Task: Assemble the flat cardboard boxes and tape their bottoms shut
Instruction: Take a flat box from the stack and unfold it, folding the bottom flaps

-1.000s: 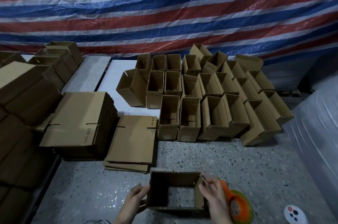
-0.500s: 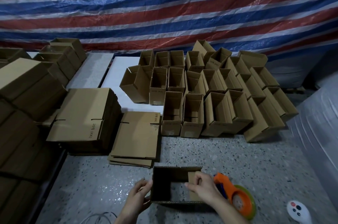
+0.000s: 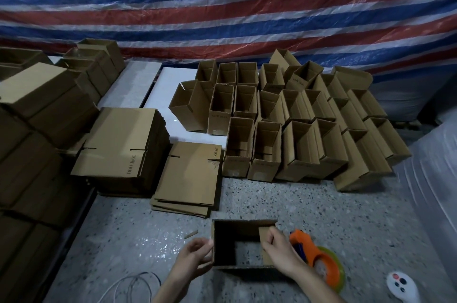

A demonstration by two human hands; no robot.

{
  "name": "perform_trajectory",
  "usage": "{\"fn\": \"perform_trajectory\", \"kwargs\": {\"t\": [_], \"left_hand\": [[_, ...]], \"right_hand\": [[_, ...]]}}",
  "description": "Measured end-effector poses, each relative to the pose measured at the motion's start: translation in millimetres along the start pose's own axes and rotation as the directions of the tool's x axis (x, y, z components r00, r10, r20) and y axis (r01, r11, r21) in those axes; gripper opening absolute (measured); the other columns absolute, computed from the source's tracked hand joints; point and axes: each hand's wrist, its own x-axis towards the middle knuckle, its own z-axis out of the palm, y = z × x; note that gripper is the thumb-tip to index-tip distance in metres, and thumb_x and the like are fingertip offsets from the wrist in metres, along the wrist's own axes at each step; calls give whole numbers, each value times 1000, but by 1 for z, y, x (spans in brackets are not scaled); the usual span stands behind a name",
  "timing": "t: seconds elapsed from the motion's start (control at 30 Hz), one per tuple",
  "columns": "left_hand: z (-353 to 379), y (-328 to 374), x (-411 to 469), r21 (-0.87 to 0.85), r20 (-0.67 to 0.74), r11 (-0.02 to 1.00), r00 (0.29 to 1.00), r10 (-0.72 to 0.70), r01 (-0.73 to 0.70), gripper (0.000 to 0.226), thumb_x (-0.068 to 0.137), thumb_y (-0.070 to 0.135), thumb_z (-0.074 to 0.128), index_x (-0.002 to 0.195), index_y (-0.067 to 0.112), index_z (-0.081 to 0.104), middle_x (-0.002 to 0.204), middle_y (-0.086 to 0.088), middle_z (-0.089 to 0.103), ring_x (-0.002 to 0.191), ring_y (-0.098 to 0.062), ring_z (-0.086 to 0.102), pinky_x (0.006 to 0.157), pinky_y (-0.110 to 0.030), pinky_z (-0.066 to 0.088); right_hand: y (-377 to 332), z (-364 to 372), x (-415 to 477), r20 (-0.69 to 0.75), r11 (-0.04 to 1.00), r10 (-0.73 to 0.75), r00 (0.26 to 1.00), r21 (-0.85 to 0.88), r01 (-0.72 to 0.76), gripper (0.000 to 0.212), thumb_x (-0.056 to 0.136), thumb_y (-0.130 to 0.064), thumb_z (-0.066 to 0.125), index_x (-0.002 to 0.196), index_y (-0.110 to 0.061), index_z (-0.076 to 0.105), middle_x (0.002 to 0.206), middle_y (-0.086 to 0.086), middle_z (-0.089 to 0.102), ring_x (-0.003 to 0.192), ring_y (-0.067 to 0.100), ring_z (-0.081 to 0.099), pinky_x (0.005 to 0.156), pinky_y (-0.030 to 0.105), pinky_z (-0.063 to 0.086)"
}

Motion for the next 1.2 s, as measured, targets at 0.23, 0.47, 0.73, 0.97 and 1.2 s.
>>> {"fn": "perform_trajectory", "kwargs": {"t": [0.23, 0.47, 0.73, 0.97, 1.2], "left_hand": [[19, -1, 11, 306, 34, 919, 968, 248, -246, 44, 68, 11, 85, 86, 8, 44, 85, -8, 63, 63, -18, 58, 55, -30, 45], [24, -7, 32, 434, -13, 863, 956, 293, -258, 37, 59, 21, 81, 65, 23, 45, 77, -11, 68, 70, -26, 66, 66, -41, 53], [14, -10, 24, 391, 76, 842, 925, 371, -370, 20, 93, 22, 70, 73, 23, 70, 88, 6, 69, 93, -20, 65, 75, -28, 55], [-24, -29, 8, 405, 411, 847, 896, 168, -344, 75, 74, 49, 77, 142, 39, 49, 151, 15, 38, 133, -11, 48, 104, -32, 48], [-12, -26, 17, 374, 298, 838, 907, 298, -398, 66, 65, 25, 94, 125, 31, 67, 136, 8, 59, 104, -14, 68, 78, -23, 55]], "right_hand": [[-6, 4, -7, -121, 999, -4, 993, 43, 9, 24, 94, -15, 59, 80, -21, 41, 101, -6, 47, 95, 11, 48, 93, 37, 44], [-4, 10, -13, -378, 963, 0, 926, 248, 101, 33, 78, -3, 78, 83, -31, 61, 120, -12, 52, 116, 17, 53, 80, 11, 48], [17, -4, -17, -186, 907, -86, 979, 391, 154, 12, 94, -40, 67, 105, -42, 70, 129, -23, 51, 129, 12, 48, 109, 32, 42], [42, -35, -26, 265, 963, -236, 935, 192, 188, 98, 52, -68, 88, 135, -69, 36, 154, -17, 11, 146, 4, 11, 122, 40, 25], [38, -39, -26, 156, 959, -251, 955, 174, 224, 80, 53, -72, 86, 119, -80, 42, 156, -17, 20, 142, -2, 21, 121, 35, 28]]}}
